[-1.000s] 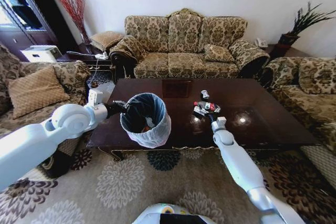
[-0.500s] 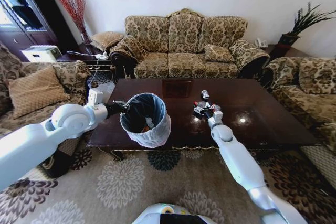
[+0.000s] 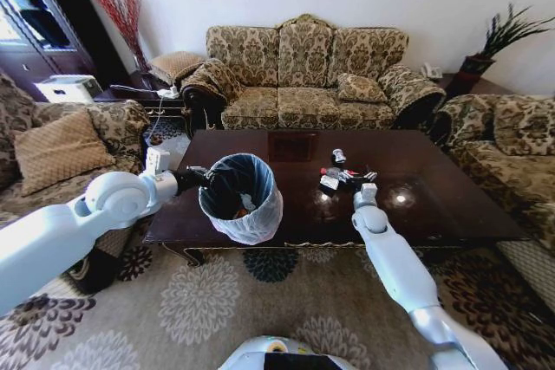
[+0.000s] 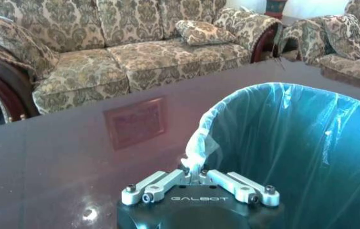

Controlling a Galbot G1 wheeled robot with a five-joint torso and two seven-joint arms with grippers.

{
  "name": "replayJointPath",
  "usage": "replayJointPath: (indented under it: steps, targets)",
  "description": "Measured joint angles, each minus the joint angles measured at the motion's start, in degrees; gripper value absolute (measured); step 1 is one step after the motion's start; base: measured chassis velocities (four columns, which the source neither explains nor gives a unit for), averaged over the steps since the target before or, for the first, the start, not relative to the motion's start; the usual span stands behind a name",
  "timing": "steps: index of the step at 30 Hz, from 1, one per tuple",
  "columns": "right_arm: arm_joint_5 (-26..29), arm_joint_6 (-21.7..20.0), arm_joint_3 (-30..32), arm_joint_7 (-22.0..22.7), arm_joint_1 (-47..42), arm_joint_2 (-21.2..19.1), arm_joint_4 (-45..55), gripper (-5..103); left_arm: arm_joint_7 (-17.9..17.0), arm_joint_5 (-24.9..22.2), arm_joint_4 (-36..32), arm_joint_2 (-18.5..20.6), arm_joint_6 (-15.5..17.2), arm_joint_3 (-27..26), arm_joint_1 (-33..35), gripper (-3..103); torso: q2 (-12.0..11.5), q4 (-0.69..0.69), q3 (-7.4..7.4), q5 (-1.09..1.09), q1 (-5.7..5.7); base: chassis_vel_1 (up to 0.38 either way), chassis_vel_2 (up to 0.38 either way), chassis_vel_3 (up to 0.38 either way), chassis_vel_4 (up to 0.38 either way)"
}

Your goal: Move to the front of the table and place the trash on the table into the trash bin.

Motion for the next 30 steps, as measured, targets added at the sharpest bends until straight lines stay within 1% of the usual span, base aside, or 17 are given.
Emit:
replayJointPath:
  steps: [1,2,3,4,5,6,8,9,12,13,15,18,24,25,26,28,30]
  targets:
    - [0.33,2.14,0.36,-6.46,-0.78,-0.29,0.24,100,0.0,0.0,-0.01,0.0,0.0,0.0,0.0,0,0.01,-0.02,-0.01,-0.03,-0.02,0.0,0.0,0.0,0.0]
    - [0.33,2.14,0.36,-6.46,-0.78,-0.29,0.24,100,0.0,0.0,-0.01,0.0,0.0,0.0,0.0,0,0.01,-0.02,-0.01,-0.03,-0.02,0.0,0.0,0.0,0.0]
    - [-2.59,3.01,0.51,-6.46,-0.69,-0.12,-0.58,100,0.0,0.0,-0.01,0.0,0.0,0.0,0.0,0,0.02,-0.02,-0.02,-0.02,-0.03,0.0,0.0,0.0,0.0]
    - [-5.63,2.16,0.55,-3.19,-0.36,0.24,-1.42,100,0.01,0.0,-0.01,0.0,0.0,0.0,0.0,0,0.02,-0.01,-0.02,-0.02,-0.04,0.0,0.0,0.0,0.0]
    - [-9.13,-0.61,0.46,4.03,0.92,0.98,-3.75,100,0.02,0.0,-0.02,0.0,-0.01,0.0,0.0,0,0.02,0.01,-0.01,0.01,-0.03,0.0,0.0,0.0,0.0]
    - [-9.13,-0.61,0.46,4.03,0.92,0.98,-3.75,100,0.02,0.0,-0.02,0.0,-0.01,0.0,0.0,0,0.02,0.01,-0.01,0.01,-0.03,0.0,0.0,0.0,0.0]
    - [-10.93,-0.95,0.43,7.74,2.56,1.62,-6.56,100,0.01,0.0,-0.01,0.0,-0.01,0.0,0.0,0,0.01,0.02,-0.01,-0.01,-0.01,0.0,0.0,0.0,0.0]
    - [-11.91,0.07,0.24,8.0,3.42,1.85,-8.74,100,0.0,0.0,0.0,0.0,-0.01,0.0,0.0,0,0.01,0.01,0.0,-0.02,0.01,0.0,0.0,0.0,0.0]
    - [-12.2,1.37,-0.09,7.29,4.24,2.17,-11.13,100,0.0,0.0,-0.01,0.0,-0.01,0.0,0.0,0,0.01,0.01,0.0,-0.02,0.01,0.0,0.0,0.0,0.0]
    - [-12.45,3.1,-0.37,6.19,5.32,3.05,-14.39,100,0.0,0.0,-0.01,0.0,-0.01,0.0,0.0,0,0.01,0.0,-0.01,-0.02,0.0,0.0,0.0,0.0,0.0]
    - [-12.54,3.69,-0.45,5.78,5.82,3.53,-15.77,100,0.0,0.0,-0.01,0.0,-0.01,0.0,0.0,0,0.01,0.0,-0.01,-0.01,-0.01,0.0,0.0,0.0,0.0]
    - [-14.04,6.1,-0.82,4.59,9.13,6.58,-23.99,100,0.01,0.0,-0.01,0.0,-0.01,0.0,0.0,0,0.01,0.01,-0.01,0.0,-0.01,0.0,0.0,0.0,0.0]
    - [-14.25,7.09,-1.27,3.08,11.63,8.97,-29.45,100,0.0,0.0,0.0,0.0,-0.01,0.0,0.0,0,0.01,0.02,0.0,-0.03,0.0,0.0,0.0,0.0,0.0]
    - [-14.49,7.6,-1.39,2.55,12.5,9.87,-31.21,103,0.0,0.0,0.0,0.0,-0.01,0.0,0.0,0,0.01,0.01,0.0,-0.01,0.0,0.0,0.0,0.0,0.0]
    - [-14.49,7.6,-1.39,2.55,12.5,9.87,-31.21,103,0.0,0.0,0.0,0.0,-0.01,0.0,0.0,0,0.01,0.01,0.0,-0.01,0.0,0.0,0.0,0.0,0.0]
    - [-15.06,8.11,-1.29,2.71,14.08,11.22,-33.8,96,0.01,0.0,0.0,0.0,-0.01,0.0,0.0,0,0.01,0.01,-0.01,-0.01,-0.01,0.0,0.0,0.0,0.0]
    - [-15.28,8.1,-1.17,2.98,14.6,11.51,-34.54,92,0.01,0.0,0.0,0.0,-0.01,0.0,0.0,0,0.01,0.02,-0.01,-0.01,-0.01,0.0,0.0,0.0,0.0]
